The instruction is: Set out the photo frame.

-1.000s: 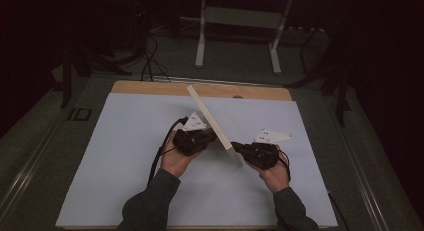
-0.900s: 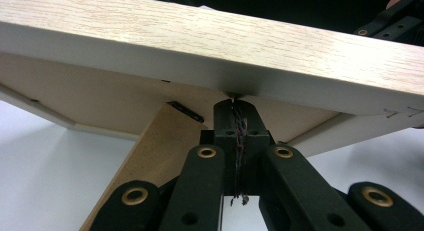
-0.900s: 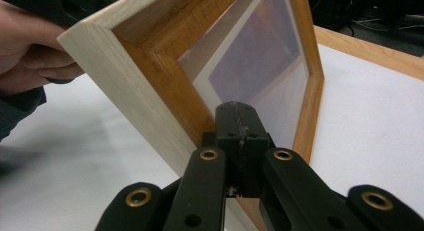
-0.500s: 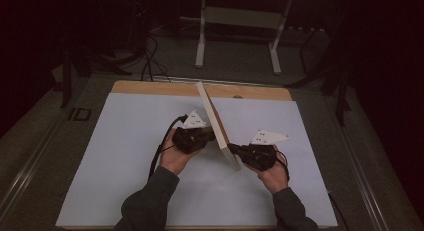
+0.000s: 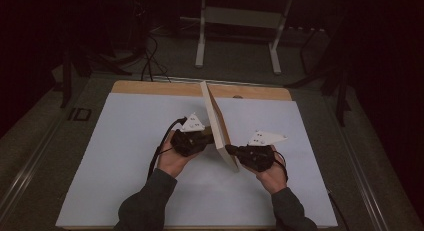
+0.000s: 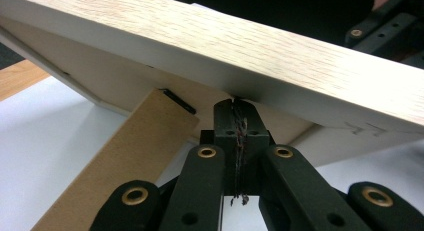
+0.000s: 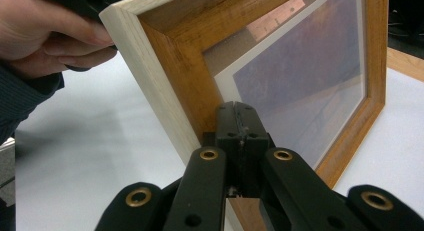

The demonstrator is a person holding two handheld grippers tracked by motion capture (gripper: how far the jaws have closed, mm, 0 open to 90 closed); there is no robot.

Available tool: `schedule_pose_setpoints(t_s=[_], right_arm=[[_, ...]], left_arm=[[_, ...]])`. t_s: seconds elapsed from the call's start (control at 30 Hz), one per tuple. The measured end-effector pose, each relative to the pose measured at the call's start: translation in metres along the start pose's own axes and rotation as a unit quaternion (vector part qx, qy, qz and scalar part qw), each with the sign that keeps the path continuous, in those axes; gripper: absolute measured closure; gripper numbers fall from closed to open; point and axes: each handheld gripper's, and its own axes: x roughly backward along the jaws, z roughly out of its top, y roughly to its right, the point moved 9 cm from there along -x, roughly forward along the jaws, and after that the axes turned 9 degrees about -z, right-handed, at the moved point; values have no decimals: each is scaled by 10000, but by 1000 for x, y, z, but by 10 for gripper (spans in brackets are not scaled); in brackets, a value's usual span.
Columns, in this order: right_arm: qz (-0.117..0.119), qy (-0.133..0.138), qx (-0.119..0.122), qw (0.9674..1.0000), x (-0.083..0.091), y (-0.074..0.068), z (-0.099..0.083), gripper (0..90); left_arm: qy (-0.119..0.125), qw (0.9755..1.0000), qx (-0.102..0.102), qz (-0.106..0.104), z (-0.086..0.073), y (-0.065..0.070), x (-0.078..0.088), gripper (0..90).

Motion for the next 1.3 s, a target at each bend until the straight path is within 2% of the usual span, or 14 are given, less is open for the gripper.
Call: schedule_pose_setpoints(t_s=[0.1, 0.27, 0.33, 0.57, 1.03, 1.3], right_arm=[[35, -39, 74, 10000, 2, -2, -1, 900], [27, -53, 115, 9999, 1, -3, 0, 900], [53, -63, 114, 9999, 1, -4, 0, 900], [87, -78, 147, 9998, -2, -7, 1, 900], [159, -58, 110, 9998, -9, -11, 6, 900], [139, -75, 97, 9998, -16, -14, 9, 900]], left_arm=[[11, 10000, 19, -80, 0, -1, 0, 898], [-18, 9999, -21, -100, 0, -2, 1, 898], [-56, 10000, -15, -34, 0, -3, 0, 899], [-87, 10000, -14, -17, 0, -7, 1, 899], [-36, 10000, 63, -25, 1, -13, 3, 900], [-18, 9998, 202, -29, 0, -21, 3, 900]])
